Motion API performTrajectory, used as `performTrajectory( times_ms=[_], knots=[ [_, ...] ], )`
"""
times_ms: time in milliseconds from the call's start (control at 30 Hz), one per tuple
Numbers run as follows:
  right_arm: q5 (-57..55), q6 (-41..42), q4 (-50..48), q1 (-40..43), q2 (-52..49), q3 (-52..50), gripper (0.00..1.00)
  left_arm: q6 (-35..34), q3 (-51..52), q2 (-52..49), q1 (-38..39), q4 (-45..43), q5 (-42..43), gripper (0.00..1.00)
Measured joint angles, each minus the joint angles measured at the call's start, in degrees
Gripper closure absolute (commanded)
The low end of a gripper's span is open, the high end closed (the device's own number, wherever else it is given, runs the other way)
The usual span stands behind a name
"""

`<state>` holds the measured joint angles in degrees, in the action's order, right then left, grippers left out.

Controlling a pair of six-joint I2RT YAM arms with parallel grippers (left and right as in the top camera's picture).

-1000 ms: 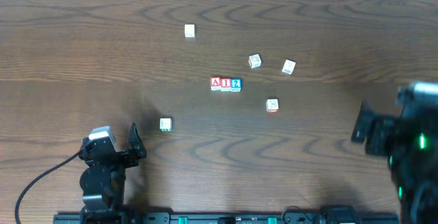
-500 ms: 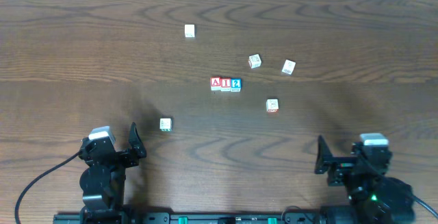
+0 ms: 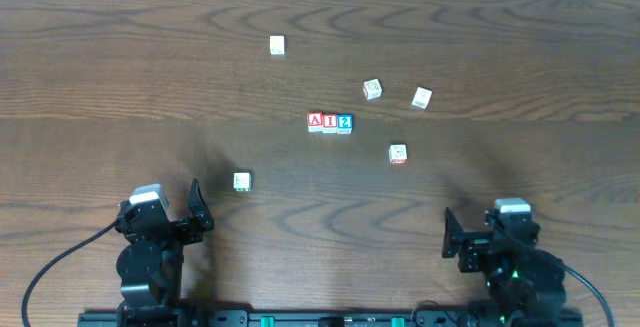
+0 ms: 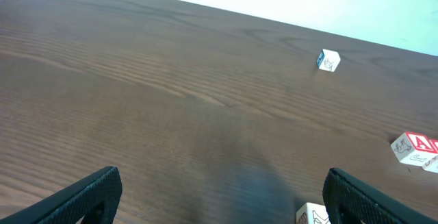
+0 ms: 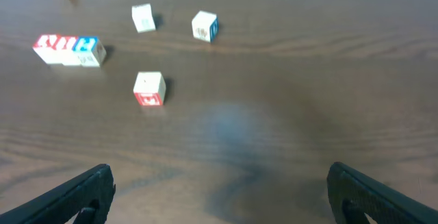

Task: Spell out Ai2

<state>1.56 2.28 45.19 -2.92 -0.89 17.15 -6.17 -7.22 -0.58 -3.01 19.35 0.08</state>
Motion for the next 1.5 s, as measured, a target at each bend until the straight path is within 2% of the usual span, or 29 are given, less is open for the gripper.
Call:
performTrajectory(
  times_ms=[433,1500],
  knots=[
    [0.02,0.0,0.15,0.0,0.04,-6.32,0.01,0.0,0.0,0.0,0.0,0.0,0.02,0.05],
    [0.02,0.0,0.11,0.0,0.04,-6.45,0.01,0.0,0.0,0.0,0.0,0.0,0.0,0.05]
  ],
)
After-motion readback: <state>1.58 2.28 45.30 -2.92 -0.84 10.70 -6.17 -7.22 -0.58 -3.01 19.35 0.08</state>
